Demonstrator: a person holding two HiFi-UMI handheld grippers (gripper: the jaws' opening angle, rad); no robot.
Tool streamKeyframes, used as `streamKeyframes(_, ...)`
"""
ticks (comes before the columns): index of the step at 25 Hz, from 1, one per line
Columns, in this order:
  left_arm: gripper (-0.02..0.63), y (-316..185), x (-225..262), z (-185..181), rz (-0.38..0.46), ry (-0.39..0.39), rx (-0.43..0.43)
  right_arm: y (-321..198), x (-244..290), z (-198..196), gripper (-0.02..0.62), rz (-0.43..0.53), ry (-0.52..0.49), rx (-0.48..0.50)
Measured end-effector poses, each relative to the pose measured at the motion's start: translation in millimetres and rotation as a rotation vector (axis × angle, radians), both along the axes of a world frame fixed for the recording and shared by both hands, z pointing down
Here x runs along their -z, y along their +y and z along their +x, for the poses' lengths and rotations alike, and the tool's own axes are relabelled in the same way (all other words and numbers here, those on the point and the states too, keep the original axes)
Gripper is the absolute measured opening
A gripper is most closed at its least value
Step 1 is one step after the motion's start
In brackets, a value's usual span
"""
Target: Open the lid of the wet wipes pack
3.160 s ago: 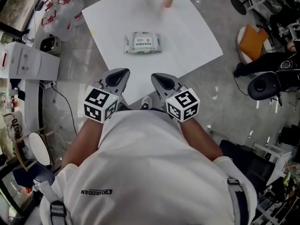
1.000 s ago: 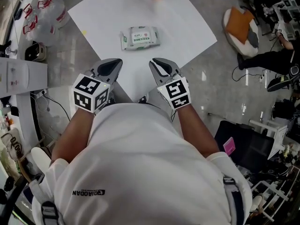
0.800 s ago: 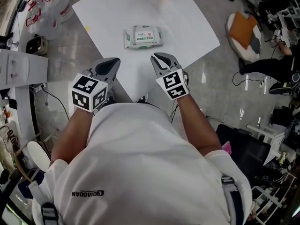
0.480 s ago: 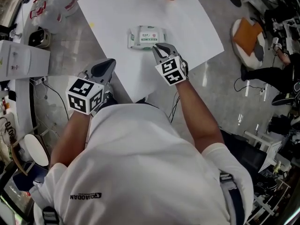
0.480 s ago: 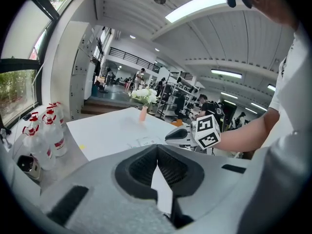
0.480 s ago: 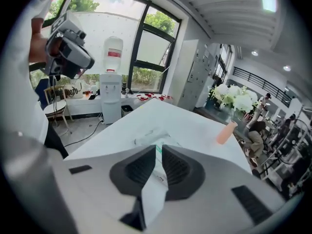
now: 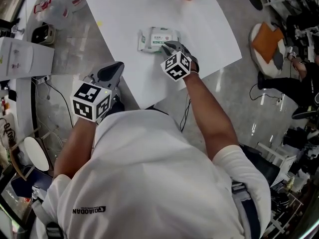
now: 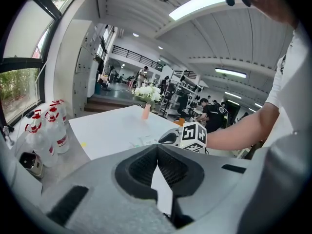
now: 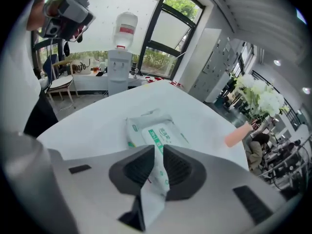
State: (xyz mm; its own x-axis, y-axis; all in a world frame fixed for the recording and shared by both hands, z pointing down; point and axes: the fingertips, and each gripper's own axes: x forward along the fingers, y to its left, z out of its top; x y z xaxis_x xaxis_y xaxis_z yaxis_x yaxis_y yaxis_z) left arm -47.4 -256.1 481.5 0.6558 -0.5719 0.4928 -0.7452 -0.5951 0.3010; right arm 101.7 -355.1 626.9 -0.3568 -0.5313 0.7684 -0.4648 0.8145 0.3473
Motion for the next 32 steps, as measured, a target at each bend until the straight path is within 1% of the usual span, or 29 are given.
streamKeyframes(6,0.009,-5.4,-1.5,0.5,-0.005,-0.006,-0.002,1.8,-15.8,2.8,0.095,-0.013,0.066,0.035)
streamKeyframes(16,0.009,-5.4,-6.2,6.3,-0.016,-0.006,-0.013,-6.5,-20.8,1.9,0.144,-0.002,0.157,0.081)
streamKeyframes(20,0.009,-6.1,-7.0,5.1,-0.021,-0.002,-0.01,-5.5,-25.7,-2.0,0.135,0.011,0.215,0.14)
streamKeyframes(22,0.009,-5.8,-8.4,5.1,-0.025,0.001,-0.011,-5.5,-28.5,-3.9,0.123,0.014,0.229,0.153)
streamKeyframes(24,0.009,-5.6,-9.5,5.4,-0.029,0.002,-0.012,-6.9,-29.9,-4.4,0.118,0.006,0.219,0.142)
streamKeyframes(26,0.009,-5.7,-10.1,5.6,-0.03,0.003,-0.013,-8.7,-29.4,-3.5,0.114,-0.02,0.186,0.112)
streamKeyframes(32,0.009,-7.1,-8.6,6.2,-0.028,0.004,-0.015,-9.7,-19.5,-0.9,0.097,-0.123,0.038,-0.003)
